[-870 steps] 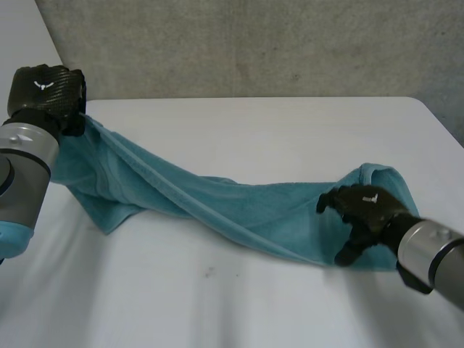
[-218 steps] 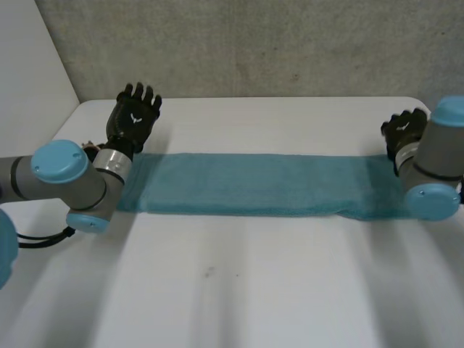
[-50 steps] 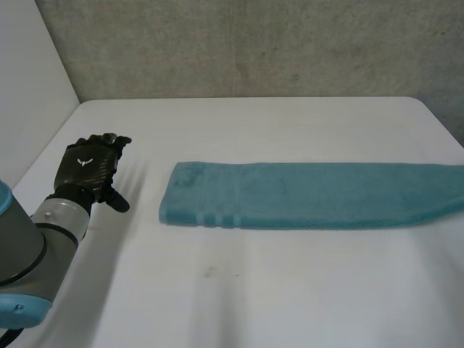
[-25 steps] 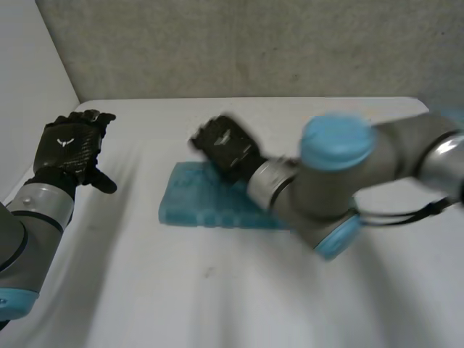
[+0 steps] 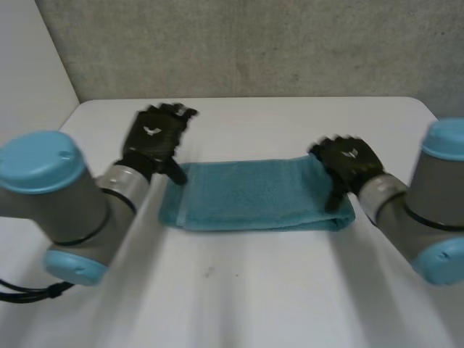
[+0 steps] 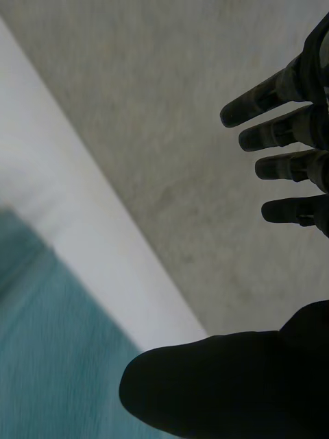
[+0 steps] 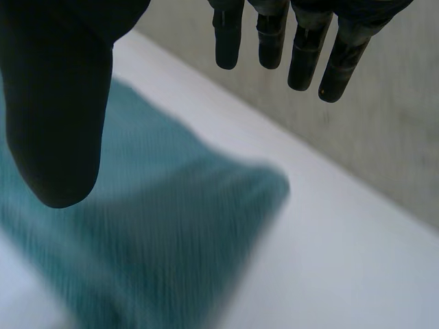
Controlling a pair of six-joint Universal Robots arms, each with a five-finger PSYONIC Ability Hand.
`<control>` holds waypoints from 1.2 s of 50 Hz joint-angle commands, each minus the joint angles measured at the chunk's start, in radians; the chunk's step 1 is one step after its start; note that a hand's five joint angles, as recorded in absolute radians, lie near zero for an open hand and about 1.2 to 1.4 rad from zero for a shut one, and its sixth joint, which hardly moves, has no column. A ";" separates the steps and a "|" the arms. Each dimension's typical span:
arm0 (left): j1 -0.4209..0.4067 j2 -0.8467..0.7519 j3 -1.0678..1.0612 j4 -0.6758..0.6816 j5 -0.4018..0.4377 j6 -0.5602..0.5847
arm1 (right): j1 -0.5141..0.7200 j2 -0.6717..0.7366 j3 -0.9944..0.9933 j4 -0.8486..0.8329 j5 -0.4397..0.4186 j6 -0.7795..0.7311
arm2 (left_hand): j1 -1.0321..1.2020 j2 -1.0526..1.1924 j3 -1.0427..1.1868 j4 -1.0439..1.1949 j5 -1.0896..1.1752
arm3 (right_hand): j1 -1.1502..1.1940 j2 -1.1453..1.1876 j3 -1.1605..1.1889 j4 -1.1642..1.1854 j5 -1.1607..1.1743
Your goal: Fold the laundry
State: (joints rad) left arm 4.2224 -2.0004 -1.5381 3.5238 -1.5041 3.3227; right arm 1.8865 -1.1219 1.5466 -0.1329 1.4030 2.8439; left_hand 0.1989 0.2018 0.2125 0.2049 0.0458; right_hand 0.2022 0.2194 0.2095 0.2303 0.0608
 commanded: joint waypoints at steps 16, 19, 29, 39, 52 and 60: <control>-0.022 -0.014 -0.023 -0.052 -0.008 -0.006 | -0.142 0.108 0.092 -0.134 -0.141 -0.014 | 0.012 0.009 -0.002 0.006 -0.010 | 0.755 0.738 0.747 0.727 0.722; 0.016 0.015 -0.056 -0.052 -0.007 -0.009 | -0.136 0.106 0.105 -0.134 -0.134 -0.001 | 0.012 0.009 -0.002 0.006 -0.010 | 0.282 0.265 0.275 0.254 0.249; 0.036 0.040 -0.092 -0.052 -0.007 -0.009 | -0.135 0.108 0.113 -0.148 -0.136 0.104 | 0.012 0.009 -0.002 0.006 -0.010 | 0.912 0.895 0.905 0.884 0.879; 0.060 0.075 -0.140 -0.052 -0.007 -0.008 | -0.052 0.100 -0.089 -0.139 -0.020 0.098 | 0.012 0.009 -0.002 0.006 -0.010 | 1.194 1.177 1.187 1.166 1.161; 0.201 0.225 -0.214 -0.054 -0.012 -0.011 | 0.453 0.390 -0.716 0.130 -0.022 0.089 | 0.000 -0.003 -0.014 -0.006 -0.021 | 1.194 1.177 1.187 1.166 1.161; 0.237 0.238 -0.223 -0.055 -0.004 -0.011 | 0.539 0.561 -0.827 0.191 0.001 0.009 | -0.006 -0.009 -0.020 -0.012 -0.027 | 0.880 0.863 0.873 0.852 0.847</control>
State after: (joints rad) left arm 4.4388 -1.7688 -1.7570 3.4694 -1.5137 3.3112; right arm 2.3799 -0.6776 0.7869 0.0239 1.3804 2.9191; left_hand 0.1989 0.2017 0.2125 0.2049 0.0458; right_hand 0.9399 1.1536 1.1865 1.1916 0.9795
